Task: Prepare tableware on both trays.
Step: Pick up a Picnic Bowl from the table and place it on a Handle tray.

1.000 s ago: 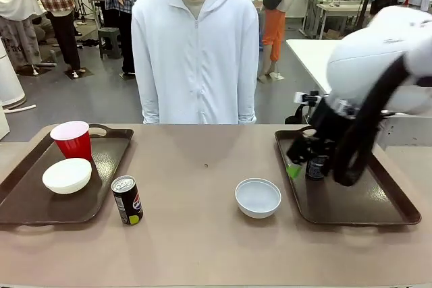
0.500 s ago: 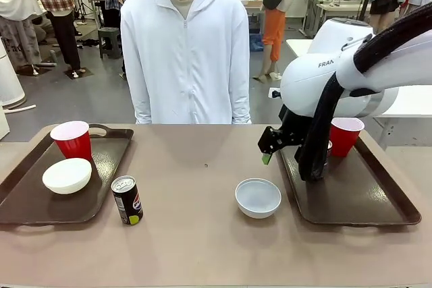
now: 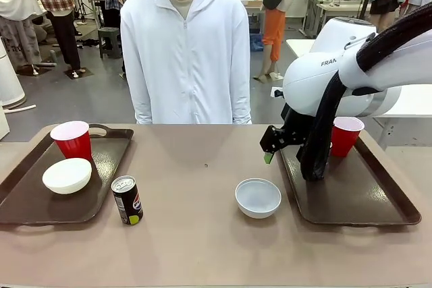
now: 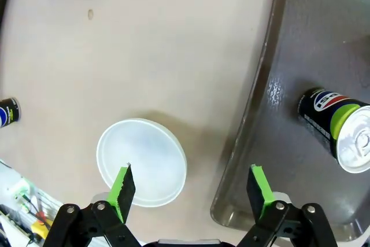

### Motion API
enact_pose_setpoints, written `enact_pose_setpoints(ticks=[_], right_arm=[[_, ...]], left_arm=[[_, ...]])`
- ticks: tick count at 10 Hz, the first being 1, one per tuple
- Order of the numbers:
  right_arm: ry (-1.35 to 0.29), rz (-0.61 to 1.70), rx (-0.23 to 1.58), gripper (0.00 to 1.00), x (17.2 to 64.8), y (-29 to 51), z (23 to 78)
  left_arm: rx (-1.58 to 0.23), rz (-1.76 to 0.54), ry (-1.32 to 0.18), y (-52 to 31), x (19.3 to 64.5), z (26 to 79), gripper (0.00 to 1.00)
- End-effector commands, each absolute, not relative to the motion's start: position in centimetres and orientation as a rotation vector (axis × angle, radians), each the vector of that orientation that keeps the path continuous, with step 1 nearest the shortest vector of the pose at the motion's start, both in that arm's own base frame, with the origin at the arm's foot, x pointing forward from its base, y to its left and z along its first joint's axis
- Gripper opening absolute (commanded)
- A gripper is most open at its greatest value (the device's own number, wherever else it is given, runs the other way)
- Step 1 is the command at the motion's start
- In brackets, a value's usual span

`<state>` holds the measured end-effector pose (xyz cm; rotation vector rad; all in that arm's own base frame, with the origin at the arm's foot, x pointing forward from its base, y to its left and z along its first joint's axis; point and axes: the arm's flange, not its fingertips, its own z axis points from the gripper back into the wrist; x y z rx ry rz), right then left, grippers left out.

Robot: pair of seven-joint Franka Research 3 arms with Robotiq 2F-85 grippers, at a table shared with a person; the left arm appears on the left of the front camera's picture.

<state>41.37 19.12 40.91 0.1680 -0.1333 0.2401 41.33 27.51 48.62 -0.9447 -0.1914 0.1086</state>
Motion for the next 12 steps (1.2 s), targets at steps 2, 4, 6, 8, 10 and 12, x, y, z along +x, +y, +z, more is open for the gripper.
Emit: enact_pose_setpoints(ticks=[2, 4, 6, 8, 10, 12], right_arm=[[-0.172, 0.154, 0.136, 1.0, 40.2, 19.9, 39.4], [-0.14, 0.09, 0.102, 1.0, 39.6, 20.0, 38.0], [-0.097, 0.096, 0.139, 1.0, 39.5, 20.3, 36.9], [-0.084, 0.094, 0.132, 1.0, 40.3, 20.6, 35.9], [-0.038, 0.091, 0.142, 1.0, 40.9, 21.3, 34.7], [0.009, 0.109, 0.157, 1.0, 41.1, 22.0, 33.9]], left_arm=[[-0.96, 0.111, -0.205, 27.5, 41.2, 48.7, 0.9], [-0.96, 0.111, -0.205, 27.5, 41.2, 48.7, 0.9], [-0.96, 0.111, -0.205, 27.5, 41.2, 48.7, 0.9], [-0.96, 0.111, -0.205, 27.5, 41.2, 48.7, 0.9], [-0.96, 0.111, -0.205, 27.5, 41.2, 48.7, 0.9], [-0.96, 0.111, -0.205, 27.5, 41.2, 48.7, 0.9]])
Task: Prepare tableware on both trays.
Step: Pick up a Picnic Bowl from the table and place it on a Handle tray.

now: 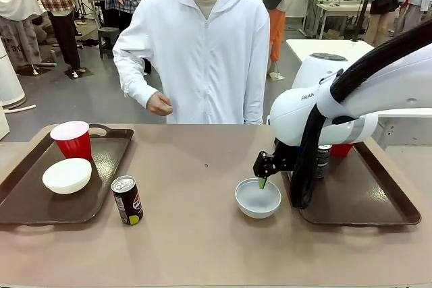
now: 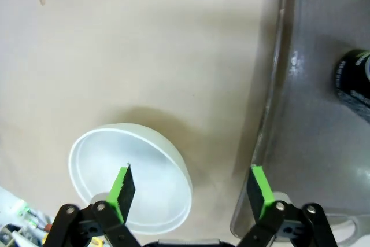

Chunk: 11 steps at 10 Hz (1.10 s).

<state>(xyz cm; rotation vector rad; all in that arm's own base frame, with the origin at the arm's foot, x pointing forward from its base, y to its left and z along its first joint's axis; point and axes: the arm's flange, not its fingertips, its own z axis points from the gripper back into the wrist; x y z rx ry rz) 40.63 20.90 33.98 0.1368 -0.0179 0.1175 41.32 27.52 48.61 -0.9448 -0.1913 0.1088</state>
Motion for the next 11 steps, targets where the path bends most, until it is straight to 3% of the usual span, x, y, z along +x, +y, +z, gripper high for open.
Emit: enact_pose_setpoints(ticks=[1, 2, 3, 5, 6, 7, 8, 11], right_arm=[[0.031, 0.136, 0.172, 0.57, 41.2, 22.2, 33.7], [0.036, 0.127, 0.167, 0.41, 41.2, 22.4, 33.8], [0.033, 0.123, 0.167, 0.0, 41.2, 22.4, 33.9], [0.038, 0.121, 0.17, 0.0, 41.3, 22.3, 33.9], [0.042, 0.12, 0.174, 0.14, 41.3, 22.2, 33.9], [0.045, 0.118, 0.174, 0.03, 41.4, 22.0, 33.9], [0.048, 0.119, 0.176, 0.0, 41.4, 21.9, 33.8], [0.041, 0.175, 0.142, 0.0, 40.5, 21.2, 34.8]], left_arm=[[-0.96, 0.111, -0.205, 27.5, 41.2, 48.7, 0.9], [-0.96, 0.111, -0.205, 27.5, 41.2, 48.7, 0.9], [-0.96, 0.111, -0.205, 27.5, 41.2, 48.7, 0.9], [-0.96, 0.111, -0.205, 27.5, 41.2, 48.7, 0.9], [-0.96, 0.111, -0.205, 27.5, 41.2, 48.7, 0.9], [-0.96, 0.111, -0.205, 27.5, 41.2, 48.7, 0.9], [-0.96, 0.111, -0.205, 27.5, 41.2, 48.7, 0.9], [-0.96, 0.111, -0.205, 27.5, 41.2, 48.7, 0.9]])
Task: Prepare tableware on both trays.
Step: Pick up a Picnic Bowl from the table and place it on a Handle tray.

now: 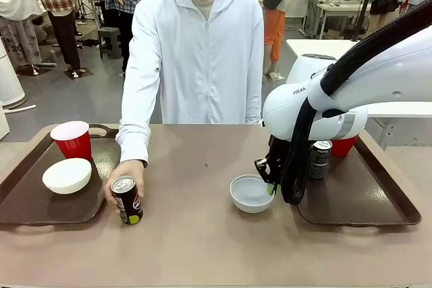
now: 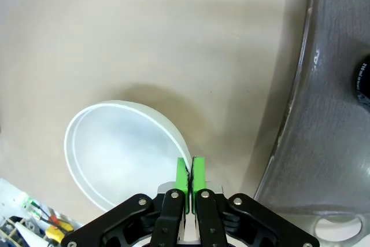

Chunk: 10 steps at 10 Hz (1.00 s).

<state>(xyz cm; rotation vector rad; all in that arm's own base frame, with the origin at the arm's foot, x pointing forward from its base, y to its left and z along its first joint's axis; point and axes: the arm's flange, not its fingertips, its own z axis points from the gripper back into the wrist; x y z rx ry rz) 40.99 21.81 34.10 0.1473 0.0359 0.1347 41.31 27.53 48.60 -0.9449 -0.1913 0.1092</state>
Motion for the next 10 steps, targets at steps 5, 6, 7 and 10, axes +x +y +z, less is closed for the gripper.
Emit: enact_pose_setpoints(ticks=[5, 6, 7, 10], right_arm=[[-0.1, 0.189, 0.202, 0.0, 34.0, 15.8, 44.5], [-0.098, 0.163, 0.195, 0.0, 33.6, 13.7, 44.6], [-0.099, 0.182, 0.188, 0.0, 33.3, 11.5, 44.4], [-0.125, 0.123, 0.136, 0.0, 34.1, 4.6, 42.8]], left_arm=[[-0.96, 0.111, -0.205, 27.5, 41.2, 48.7, 0.9], [-0.96, 0.111, -0.205, 27.5, 41.2, 48.7, 0.9], [-0.96, 0.111, -0.205, 27.5, 41.2, 48.7, 0.9], [-0.96, 0.111, -0.205, 27.5, 41.2, 48.7, 0.9]])
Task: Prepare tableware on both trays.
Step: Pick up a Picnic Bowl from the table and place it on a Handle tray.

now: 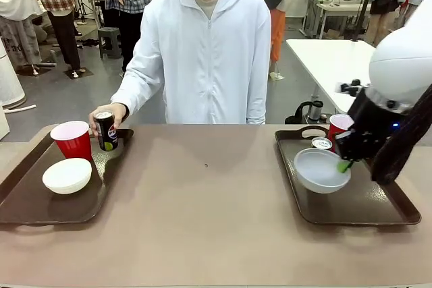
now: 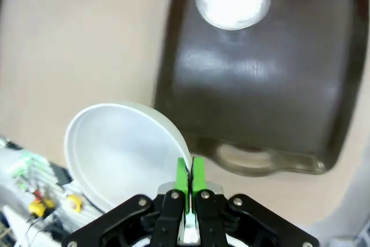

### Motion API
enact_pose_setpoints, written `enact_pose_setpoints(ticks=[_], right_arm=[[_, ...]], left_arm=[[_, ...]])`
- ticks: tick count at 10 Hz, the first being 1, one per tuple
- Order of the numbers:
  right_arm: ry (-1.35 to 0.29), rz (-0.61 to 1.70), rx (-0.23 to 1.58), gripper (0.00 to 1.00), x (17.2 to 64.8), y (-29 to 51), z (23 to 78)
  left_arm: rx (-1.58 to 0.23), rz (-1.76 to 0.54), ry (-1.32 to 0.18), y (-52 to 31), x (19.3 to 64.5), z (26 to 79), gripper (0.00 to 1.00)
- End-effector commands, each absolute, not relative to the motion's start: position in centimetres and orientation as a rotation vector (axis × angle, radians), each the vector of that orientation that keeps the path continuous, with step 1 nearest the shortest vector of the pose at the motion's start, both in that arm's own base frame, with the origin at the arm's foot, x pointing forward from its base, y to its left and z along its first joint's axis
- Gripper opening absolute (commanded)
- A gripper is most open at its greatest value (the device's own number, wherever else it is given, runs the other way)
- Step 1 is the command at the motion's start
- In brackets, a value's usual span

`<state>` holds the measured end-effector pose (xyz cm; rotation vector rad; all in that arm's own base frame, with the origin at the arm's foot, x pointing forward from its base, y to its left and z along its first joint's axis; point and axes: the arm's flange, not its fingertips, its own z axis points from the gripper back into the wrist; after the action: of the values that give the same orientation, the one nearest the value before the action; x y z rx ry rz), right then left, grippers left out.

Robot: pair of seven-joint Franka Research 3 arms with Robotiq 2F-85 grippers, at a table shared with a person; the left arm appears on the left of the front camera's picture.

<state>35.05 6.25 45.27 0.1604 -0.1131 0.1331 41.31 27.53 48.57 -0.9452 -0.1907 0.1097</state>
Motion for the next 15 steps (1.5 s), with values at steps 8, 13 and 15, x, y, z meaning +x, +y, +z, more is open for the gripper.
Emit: enact_pose_setpoints(ticks=[8, 13, 15], right_arm=[[-0.017, 0.063, 0.064, 0.0, 38.3, 0.3, 36.2], [0.007, 0.064, 0.049, 0.0, 39.2, 1.0, 34.2], [0.007, 0.066, 0.064, 0.63, 39.1, 1.1, 34.7]], left_arm=[[-0.96, 0.111, -0.205, 27.5, 41.2, 48.7, 0.9], [-0.96, 0.111, -0.205, 27.5, 41.2, 48.7, 0.9], [-0.96, 0.111, -0.205, 27.5, 41.2, 48.7, 0.9]])
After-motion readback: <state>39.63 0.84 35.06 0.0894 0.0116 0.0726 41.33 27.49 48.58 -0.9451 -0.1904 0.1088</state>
